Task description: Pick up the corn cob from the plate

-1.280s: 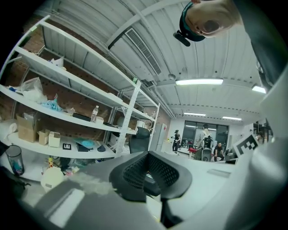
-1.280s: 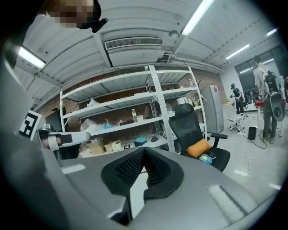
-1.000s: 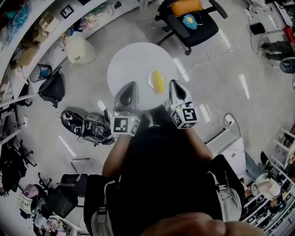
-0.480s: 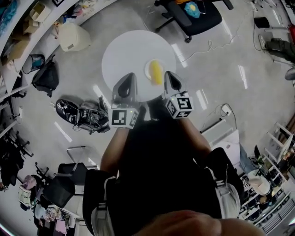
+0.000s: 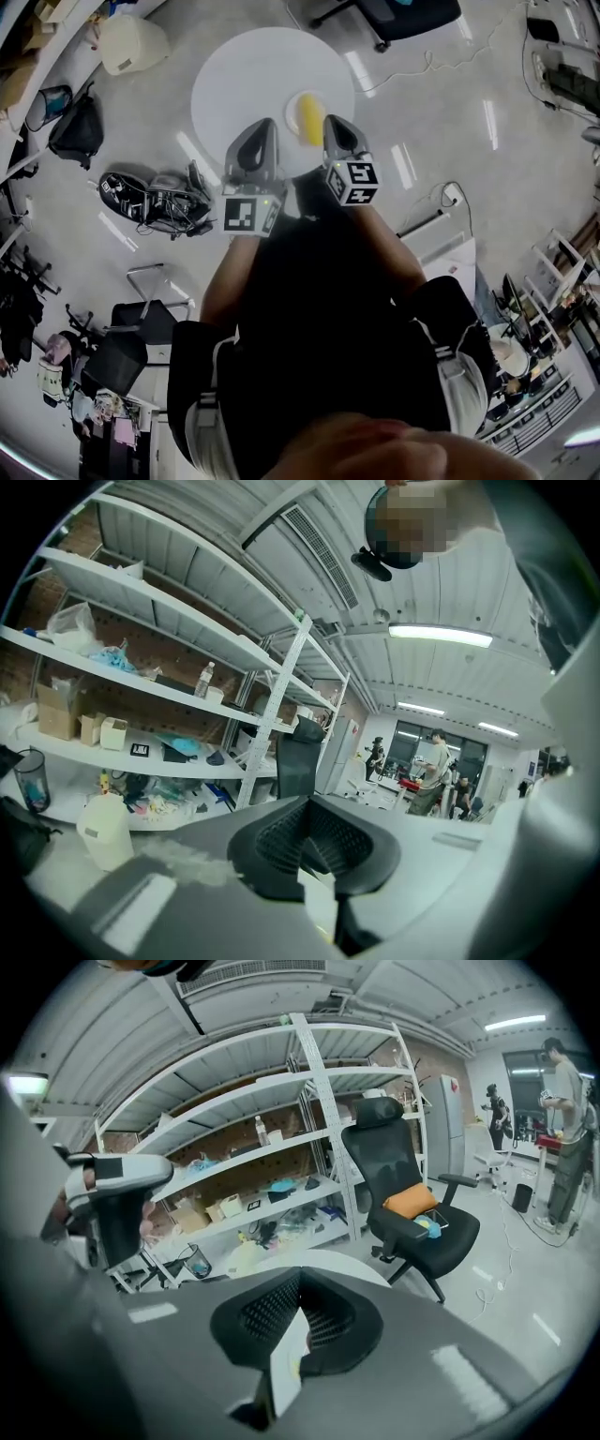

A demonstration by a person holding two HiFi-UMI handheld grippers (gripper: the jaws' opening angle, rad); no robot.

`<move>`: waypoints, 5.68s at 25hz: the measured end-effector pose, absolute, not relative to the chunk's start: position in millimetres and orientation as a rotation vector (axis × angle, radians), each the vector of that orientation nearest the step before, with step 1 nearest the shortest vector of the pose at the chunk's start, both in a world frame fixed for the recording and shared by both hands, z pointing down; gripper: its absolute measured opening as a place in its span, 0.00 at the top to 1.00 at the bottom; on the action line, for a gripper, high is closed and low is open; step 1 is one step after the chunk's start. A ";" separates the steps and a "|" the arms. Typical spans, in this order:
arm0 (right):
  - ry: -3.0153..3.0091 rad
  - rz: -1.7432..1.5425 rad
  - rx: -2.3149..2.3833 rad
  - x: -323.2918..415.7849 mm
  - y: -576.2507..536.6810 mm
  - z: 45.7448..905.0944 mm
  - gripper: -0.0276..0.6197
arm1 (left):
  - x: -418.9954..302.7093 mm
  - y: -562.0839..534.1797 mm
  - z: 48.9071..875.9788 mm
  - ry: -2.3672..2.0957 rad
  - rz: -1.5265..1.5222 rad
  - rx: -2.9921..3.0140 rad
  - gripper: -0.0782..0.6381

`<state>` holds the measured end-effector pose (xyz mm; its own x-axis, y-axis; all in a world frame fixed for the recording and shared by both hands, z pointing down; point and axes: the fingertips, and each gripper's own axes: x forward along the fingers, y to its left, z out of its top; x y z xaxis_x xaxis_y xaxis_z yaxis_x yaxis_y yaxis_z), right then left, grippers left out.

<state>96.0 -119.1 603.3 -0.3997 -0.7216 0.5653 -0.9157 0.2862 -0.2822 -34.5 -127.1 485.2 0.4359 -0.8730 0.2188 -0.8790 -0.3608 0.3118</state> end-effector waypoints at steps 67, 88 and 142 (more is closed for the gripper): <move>-1.642 1.192 1.034 82.7 -96.5 830.7 0.50 | -27.0 -169.1 573.0 -1.505 0.099 2.109 0.89; -1.592 1.130 1.074 84.7 -97.2 834.4 0.56 | -35.0 -165.1 571.6 -1.518 0.078 2.101 0.89; -1.805 0.967 1.221 72.3 -111.6 744.2 0.57 | -58.9 -111.9 494.1 -1.587 -0.033 2.219 0.89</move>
<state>72.3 -111.6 744.2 -0.2741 -0.3907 0.8787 -0.9480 0.2635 -0.1786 -58.9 -111.9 494.1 0.3513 -0.9113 0.2147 -0.9017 -0.2675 0.3397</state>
